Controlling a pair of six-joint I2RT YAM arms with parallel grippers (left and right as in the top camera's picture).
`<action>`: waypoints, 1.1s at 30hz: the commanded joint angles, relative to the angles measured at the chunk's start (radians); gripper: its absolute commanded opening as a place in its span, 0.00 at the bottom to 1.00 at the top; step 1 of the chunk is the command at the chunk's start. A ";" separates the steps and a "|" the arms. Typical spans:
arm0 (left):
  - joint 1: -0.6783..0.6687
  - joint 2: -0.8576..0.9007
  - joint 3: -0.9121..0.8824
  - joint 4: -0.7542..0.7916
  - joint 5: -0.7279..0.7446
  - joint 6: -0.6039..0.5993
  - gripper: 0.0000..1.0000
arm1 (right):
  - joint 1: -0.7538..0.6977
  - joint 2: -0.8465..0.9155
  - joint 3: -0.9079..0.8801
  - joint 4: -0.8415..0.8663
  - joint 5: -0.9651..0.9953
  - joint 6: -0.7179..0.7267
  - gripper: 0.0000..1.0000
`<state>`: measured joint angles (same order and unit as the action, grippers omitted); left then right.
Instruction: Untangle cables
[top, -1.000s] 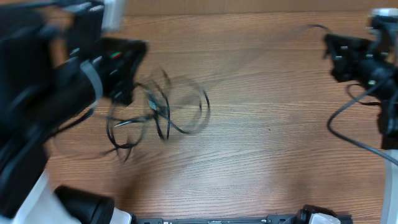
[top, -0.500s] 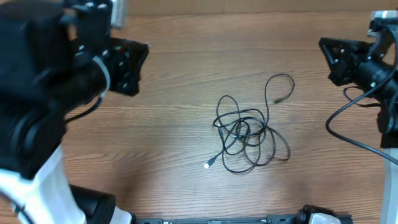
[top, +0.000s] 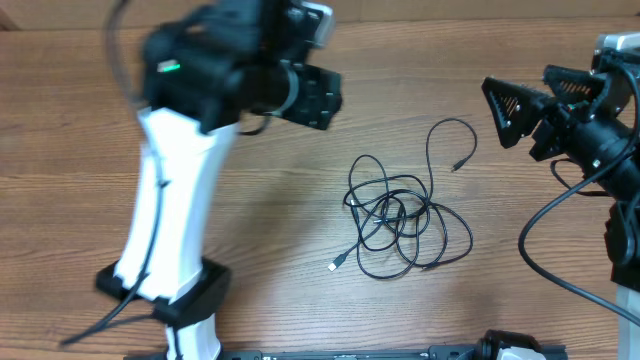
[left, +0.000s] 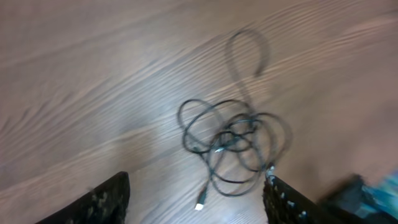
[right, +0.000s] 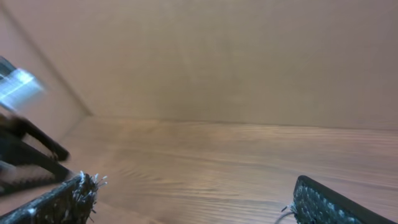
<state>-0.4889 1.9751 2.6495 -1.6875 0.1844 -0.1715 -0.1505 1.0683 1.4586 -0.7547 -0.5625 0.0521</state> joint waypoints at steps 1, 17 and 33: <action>-0.116 0.085 -0.011 -0.002 -0.336 -0.240 0.65 | 0.000 -0.018 0.029 0.010 0.149 0.000 1.00; -0.407 0.492 -0.011 -0.002 -0.506 -0.659 0.65 | -0.002 -0.019 0.157 -0.037 0.640 0.003 1.00; -0.484 0.538 -0.012 -0.002 -0.473 -0.789 0.63 | -0.002 0.016 0.172 -0.061 0.810 0.004 1.00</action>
<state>-0.9619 2.5248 2.6301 -1.6871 -0.3103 -0.9005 -0.1509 1.0737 1.6051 -0.8127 0.2344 0.0521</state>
